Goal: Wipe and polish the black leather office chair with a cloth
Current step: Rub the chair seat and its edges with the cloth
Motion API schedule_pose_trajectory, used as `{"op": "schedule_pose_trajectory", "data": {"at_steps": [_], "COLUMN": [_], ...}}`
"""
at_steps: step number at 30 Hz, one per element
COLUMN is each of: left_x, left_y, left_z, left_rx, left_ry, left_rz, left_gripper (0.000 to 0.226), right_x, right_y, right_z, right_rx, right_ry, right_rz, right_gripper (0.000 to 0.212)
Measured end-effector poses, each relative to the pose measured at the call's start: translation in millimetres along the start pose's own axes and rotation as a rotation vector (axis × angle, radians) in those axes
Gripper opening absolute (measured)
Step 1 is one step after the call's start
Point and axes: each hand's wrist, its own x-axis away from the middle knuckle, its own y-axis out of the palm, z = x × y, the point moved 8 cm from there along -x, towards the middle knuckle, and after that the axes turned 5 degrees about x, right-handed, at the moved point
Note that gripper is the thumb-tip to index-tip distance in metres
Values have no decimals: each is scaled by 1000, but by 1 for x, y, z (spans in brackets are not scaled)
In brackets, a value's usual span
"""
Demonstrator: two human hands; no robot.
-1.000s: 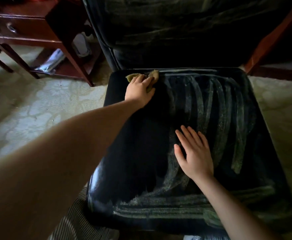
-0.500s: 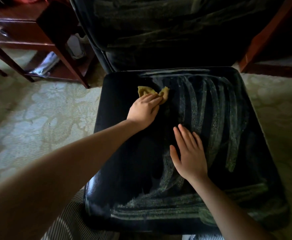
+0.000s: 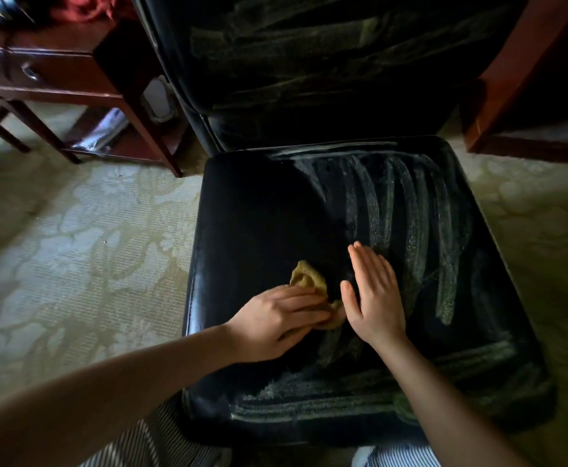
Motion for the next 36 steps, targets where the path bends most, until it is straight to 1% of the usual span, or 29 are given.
{"op": "schedule_pose_trajectory", "data": {"at_steps": [2,3,5,7,9,10,13,17,22,26,28,32,36], "left_x": [-3,-8,-22,-33,-43,-49,-68,-89,-108,-130,-137,-138,-131], "left_y": [-12,-22,-48,-75,-95,-103,-115,-107,-95,-77,-63,-44,-29], "left_z": [-6,-18,-59,-115,-163,-182,-209,-208,-198,-168,-153,-125,-95], "left_rx": [54,84,75,26,-32,-68,-133,-152,-167,-148,-123,-120,-100], "left_ry": [23,-19,-206,-472,-694,-758,-819,-862,-792,-637,-565,-379,-294], "left_rz": [49,105,285,449,469,455,433,470,411,373,323,250,168], "left_gripper": [32,33,35,39,39,38,35,35,36,34,35,34,37], "right_x": [-1,-2,-2,-1,0,0,-2,-3,-2,-4,-4,-1,-3], "right_y": [1,1,3,5,7,8,10,13,15,12,11,9,6], "right_z": [1,1,3,4,4,4,2,0,-3,-4,-3,-4,-3], "right_rx": [-4,-4,-1,4,22,35,65,99,129,121,132,150,155], "right_ry": [-8,-8,-2,2,3,3,-11,-39,-41,-18,-20,-21,-15], "right_rz": [-14,-21,-34,-50,-73,-81,-84,-80,-66,-36,-19,15,29], "right_gripper": [53,53,52,52,57,60,63,62,61,58,54,54,56]}}
